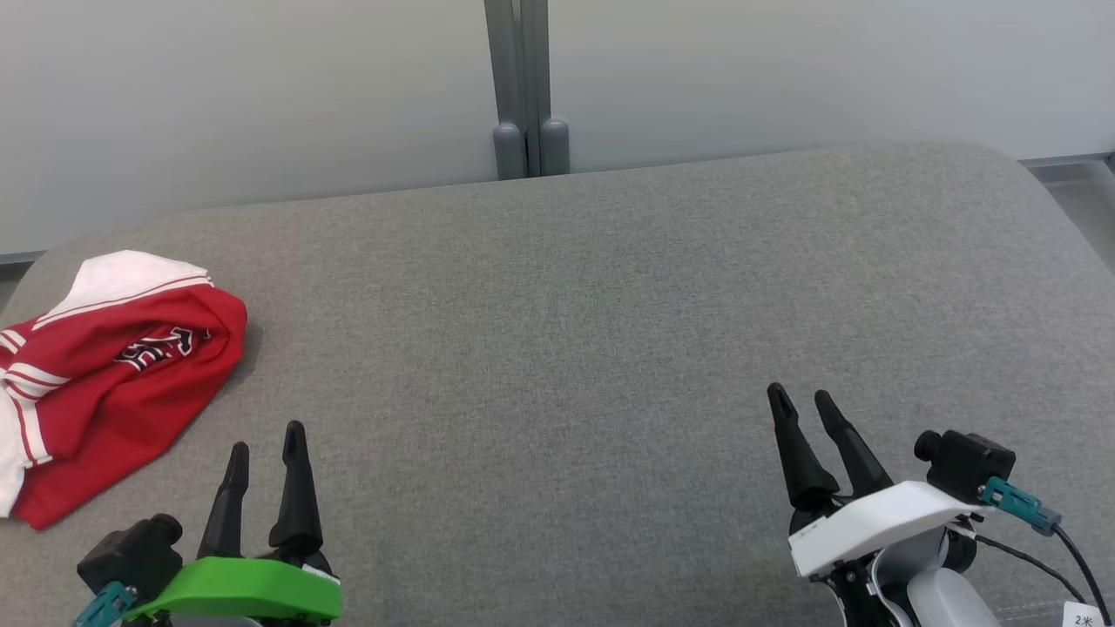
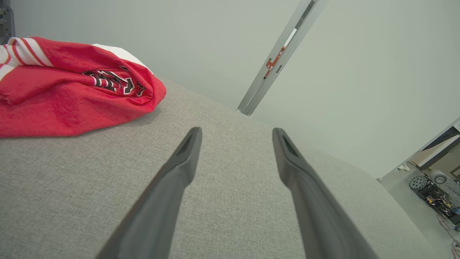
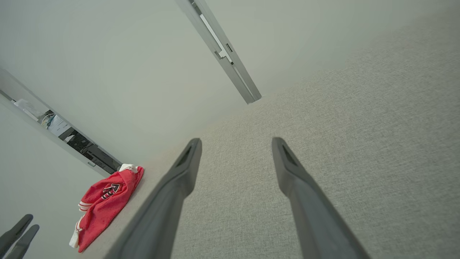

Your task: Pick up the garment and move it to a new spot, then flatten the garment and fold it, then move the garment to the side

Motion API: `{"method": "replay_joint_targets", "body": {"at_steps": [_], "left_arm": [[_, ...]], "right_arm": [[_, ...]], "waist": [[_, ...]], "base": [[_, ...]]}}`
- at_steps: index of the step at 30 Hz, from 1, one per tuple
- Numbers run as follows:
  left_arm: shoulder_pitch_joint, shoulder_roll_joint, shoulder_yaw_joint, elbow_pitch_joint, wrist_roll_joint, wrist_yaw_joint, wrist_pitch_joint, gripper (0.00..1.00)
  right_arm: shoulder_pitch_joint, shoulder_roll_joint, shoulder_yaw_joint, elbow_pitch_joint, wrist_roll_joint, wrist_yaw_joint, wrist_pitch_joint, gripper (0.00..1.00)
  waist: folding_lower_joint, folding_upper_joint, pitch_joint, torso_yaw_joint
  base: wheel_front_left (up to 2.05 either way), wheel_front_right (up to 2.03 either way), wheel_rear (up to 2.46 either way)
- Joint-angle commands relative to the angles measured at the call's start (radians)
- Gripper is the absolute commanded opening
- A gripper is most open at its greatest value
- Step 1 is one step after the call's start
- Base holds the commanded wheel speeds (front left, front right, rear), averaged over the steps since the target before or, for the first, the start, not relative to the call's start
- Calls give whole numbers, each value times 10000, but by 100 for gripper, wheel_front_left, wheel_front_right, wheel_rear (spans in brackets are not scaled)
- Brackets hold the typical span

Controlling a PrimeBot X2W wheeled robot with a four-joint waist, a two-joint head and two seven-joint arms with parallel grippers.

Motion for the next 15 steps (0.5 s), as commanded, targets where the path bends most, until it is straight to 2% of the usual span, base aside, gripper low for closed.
{"method": "replay_joint_targets", "body": {"at_steps": [1, 15], "left_arm": [[29, 79, -23, -131, 371, -47, -126, 100], [172, 88, -82, -272, 1704, 34, -476, 100]], "right_arm": [[-80, -49, 62, -138, -322, 4, -115, 100], [-70, -58, 370, -116, -1721, 4, -477, 100]], "waist": [[0, -1, -1, -1], [0, -1, -28, -29]], "base": [[0, 0, 0], [0, 0, 0]]}}
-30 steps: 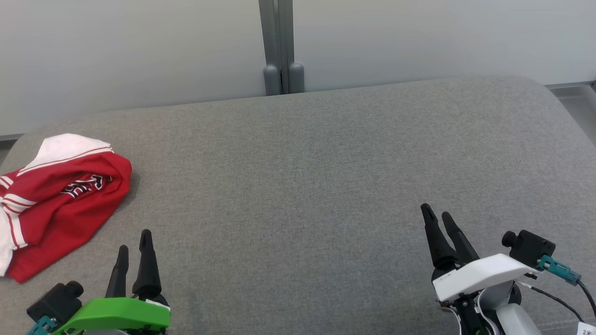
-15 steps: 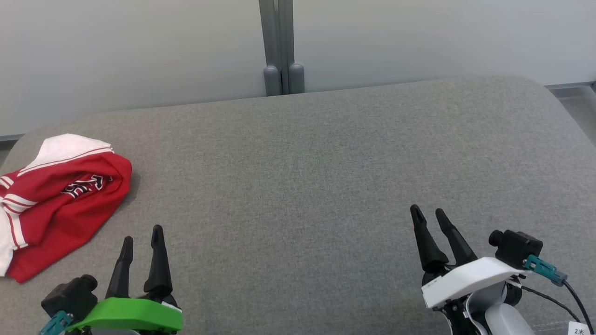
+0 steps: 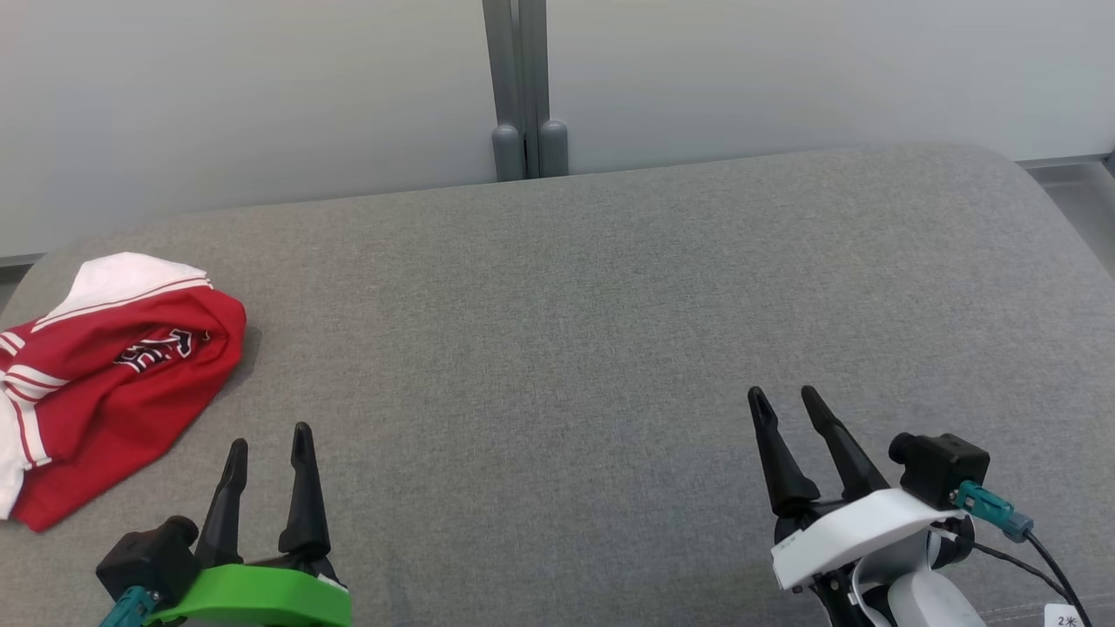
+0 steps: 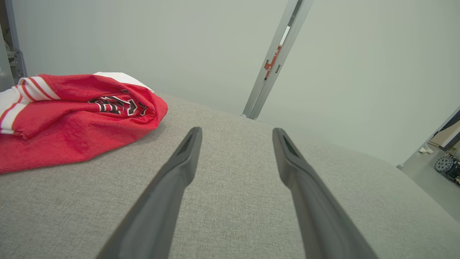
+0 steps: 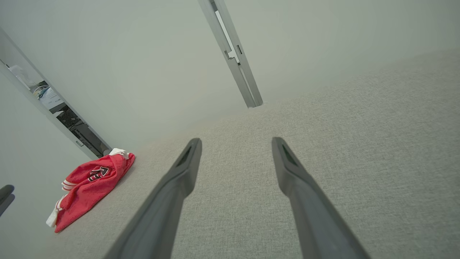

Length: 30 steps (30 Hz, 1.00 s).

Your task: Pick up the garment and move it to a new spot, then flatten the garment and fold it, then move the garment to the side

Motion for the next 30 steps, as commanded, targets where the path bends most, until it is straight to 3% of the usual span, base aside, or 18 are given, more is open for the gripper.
{"method": "replay_joint_targets", "body": {"at_steps": [1, 8, 16, 21, 30], "left_arm": [[57, 81, -9, -147, 280, 12, -88, 100], [145, 87, -56, -203, 893, 46, -276, 100], [241, 88, -94, -92, 1051, -261, -454, 100], [226, 88, -33, -45, 1574, -97, -556, 100], [291, 91, -119, -232, 2082, -249, -731, 100]], "right_arm": [[-70, -49, 72, -80, -292, 2, -105, 100], [-54, -54, 224, -128, -1011, 2, -290, 100], [-2, -55, 332, -197, -1686, 3, -473, 100], [7, -57, 421, -205, -2049, 3, -576, 100], [50, -61, 566, -210, -2743, 3, -754, 100]], "waist": [[0, 0, -5, -2], [0, 0, -28, -15], [0, 0, -57, -37], [0, 0, -77, -62], [0, 0, -98, -96]], "base": [[0, 0, 0], [0, 0, 0], [0, 0, 0], [0, 0, 0], [0, 0, 0]]}}
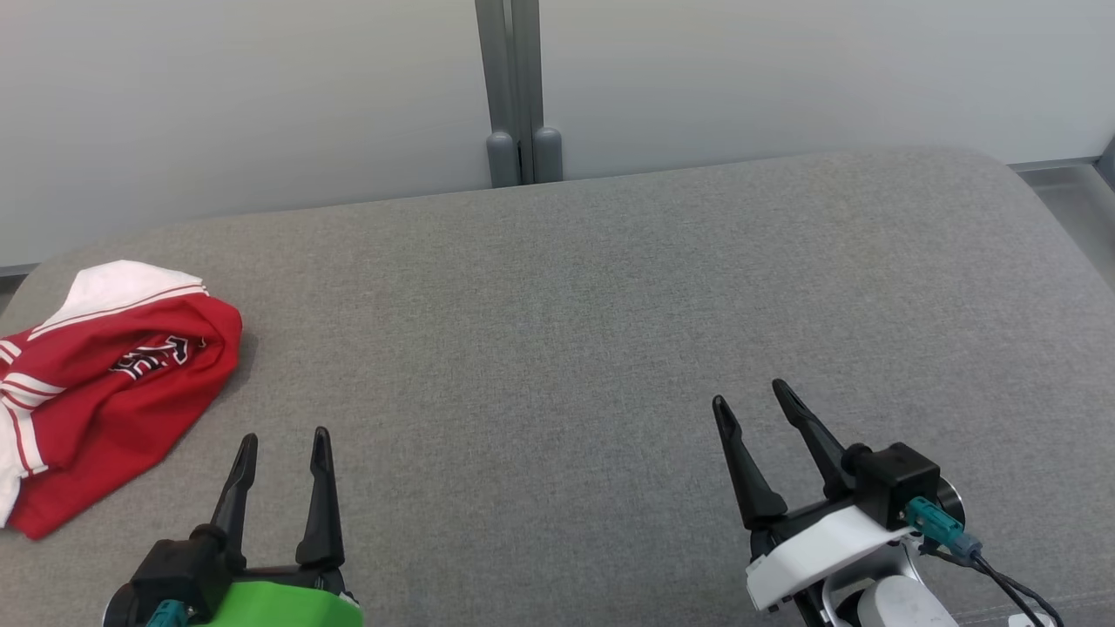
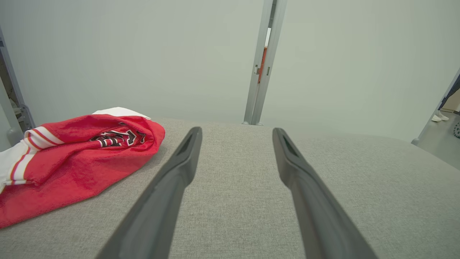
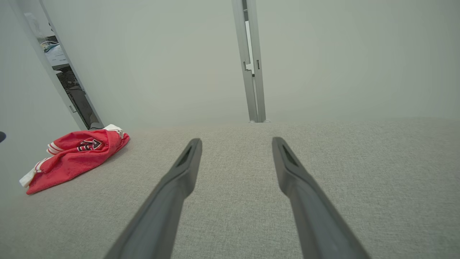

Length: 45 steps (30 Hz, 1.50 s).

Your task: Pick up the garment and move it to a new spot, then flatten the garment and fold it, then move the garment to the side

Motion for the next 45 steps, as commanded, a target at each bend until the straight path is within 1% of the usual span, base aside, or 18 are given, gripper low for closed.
{"method": "replay_joint_targets", "body": {"at_steps": [1, 4, 10, 16, 20, 37, 45], "left_arm": [[91, 65, -11, -86, 153, -60, -80, 100], [123, 67, -24, -145, 395, -63, -149, 100], [218, 71, -49, -75, 972, 71, -260, 100], [258, 72, 0, 23, 1294, 108, -367, 100], [243, 72, 29, 50, 1192, 147, -340, 100], [243, 71, -17, 175, 1392, 276, -339, 100], [260, 71, 11, 182, 1538, 481, -339, 100]], "right_arm": [[55, -41, 57, -63, -255, 3, -111, 100], [73, -41, 106, -59, -459, 3, -157, 100], [92, -44, -21, 30, -945, 4, -273, 100], [117, -46, -21, 41, -1370, 2, -378, 100], [128, -46, -67, 88, -1290, 2, -355, 100], [184, -46, -138, 270, -1243, 2, -351, 100], [206, -44, -171, 257, -1299, 2, -351, 100]], "waist": [[0, 0, -1, -2], [0, 0, 5, -7], [0, 0, -3, -24], [0, 0, -43, -50], [0, 0, -60, -62], [0, 0, -128, -49], [0, 0, -145, 78]], "base": [[0, 0, 0], [0, 0, 0], [0, 0, 0], [0, 0, 0], [0, 0, 0], [0, 0, 0], [0, 0, 0]]}}
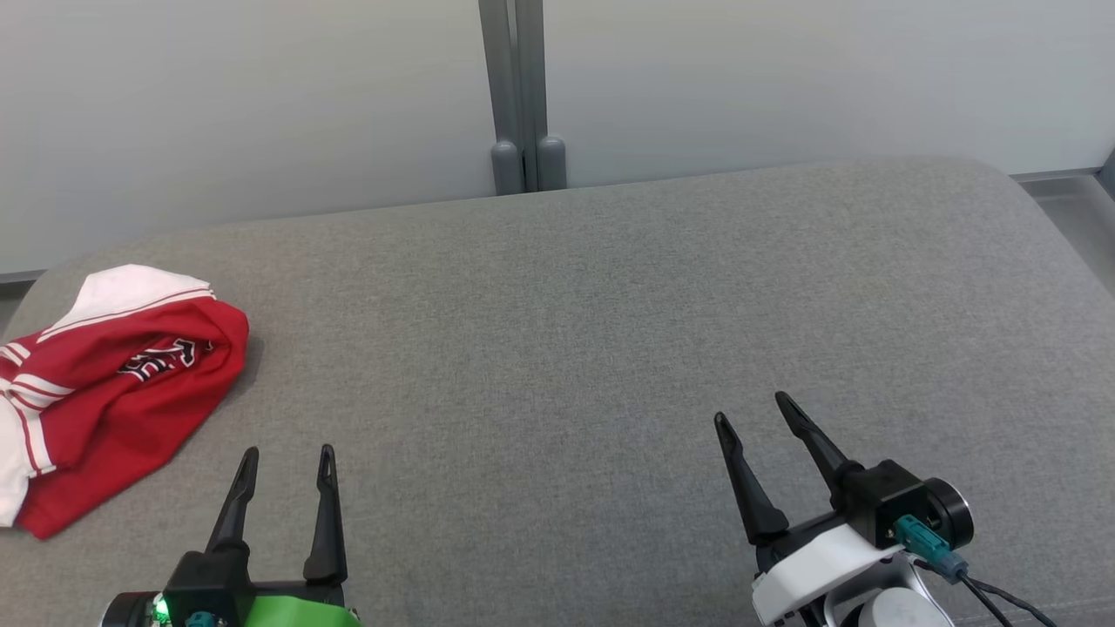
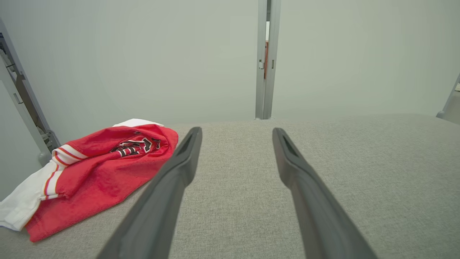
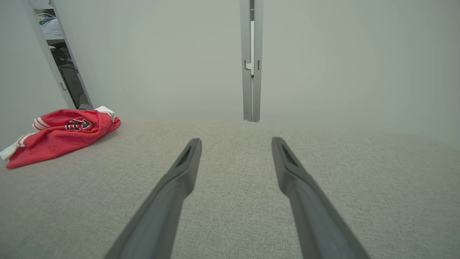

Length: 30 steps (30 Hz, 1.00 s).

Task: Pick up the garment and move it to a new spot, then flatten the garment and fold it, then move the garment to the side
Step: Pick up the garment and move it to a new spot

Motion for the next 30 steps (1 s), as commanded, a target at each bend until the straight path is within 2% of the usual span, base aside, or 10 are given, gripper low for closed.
{"method": "replay_joint_targets", "body": {"at_steps": [1, 9, 23, 30], "left_arm": [[71, 63, 37, -58, 31, 110, -34, 100], [6, 63, 130, -224, 211, 432, -34, 100], [268, 59, 214, -300, -151, 828, -22, 100], [360, 59, 315, -132, -544, 769, -22, 100]], "right_arm": [[57, -35, -25, -41, -17, 1, -34, 100], [177, -33, -83, -92, 114, 1, -34, 100], [252, -33, 142, -340, 189, 1, -34, 100], [296, -36, 319, -457, 196, 1, -34, 100]], "waist": [[0, -1, 5, 53], [0, -1, 93, 562], [0, -1, 237, 2303], [0, -1, 218, 3042]], "base": [[0, 0, 0], [0, 0, 0], [0, 0, 0], [0, 0, 0]]}}
